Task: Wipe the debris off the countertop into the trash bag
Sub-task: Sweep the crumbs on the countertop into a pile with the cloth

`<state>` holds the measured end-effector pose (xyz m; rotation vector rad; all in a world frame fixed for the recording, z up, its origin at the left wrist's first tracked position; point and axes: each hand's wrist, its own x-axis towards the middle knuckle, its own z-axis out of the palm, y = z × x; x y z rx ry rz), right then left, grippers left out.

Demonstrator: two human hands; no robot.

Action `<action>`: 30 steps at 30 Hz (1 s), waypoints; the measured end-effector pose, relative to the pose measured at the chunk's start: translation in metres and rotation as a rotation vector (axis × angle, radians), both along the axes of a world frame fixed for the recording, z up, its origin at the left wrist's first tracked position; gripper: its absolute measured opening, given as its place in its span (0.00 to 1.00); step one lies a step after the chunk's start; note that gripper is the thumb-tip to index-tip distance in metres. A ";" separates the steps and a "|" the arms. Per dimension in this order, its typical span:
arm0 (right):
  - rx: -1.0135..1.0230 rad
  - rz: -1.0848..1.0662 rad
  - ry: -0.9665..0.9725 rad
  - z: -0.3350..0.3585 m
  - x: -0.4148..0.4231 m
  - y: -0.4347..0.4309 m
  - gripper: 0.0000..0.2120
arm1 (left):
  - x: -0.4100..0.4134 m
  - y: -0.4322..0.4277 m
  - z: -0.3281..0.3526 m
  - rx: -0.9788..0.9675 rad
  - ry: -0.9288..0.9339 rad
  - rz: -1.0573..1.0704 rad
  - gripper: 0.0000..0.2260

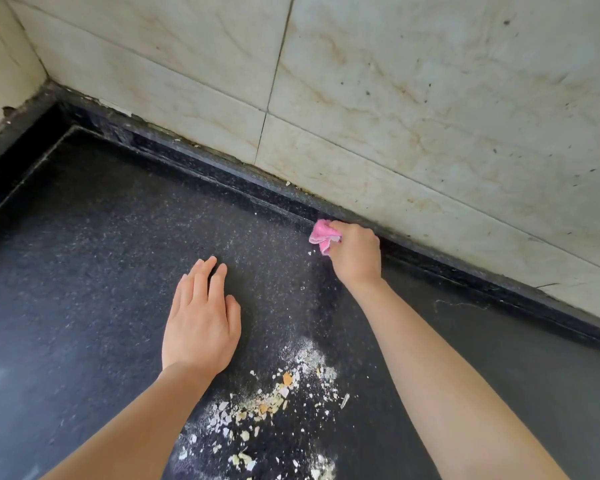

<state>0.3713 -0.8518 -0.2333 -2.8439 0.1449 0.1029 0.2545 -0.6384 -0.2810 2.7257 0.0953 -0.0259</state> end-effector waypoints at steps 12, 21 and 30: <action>0.313 0.075 0.213 0.035 -0.002 0.010 0.19 | 0.000 0.002 -0.003 -0.026 -0.012 -0.018 0.23; 0.297 0.227 0.364 -0.002 -0.105 0.034 0.30 | 0.002 0.015 0.006 -0.305 0.078 -0.087 0.22; 0.514 0.233 0.621 0.068 -0.198 0.031 0.19 | -0.132 0.058 0.023 -0.314 0.062 0.150 0.21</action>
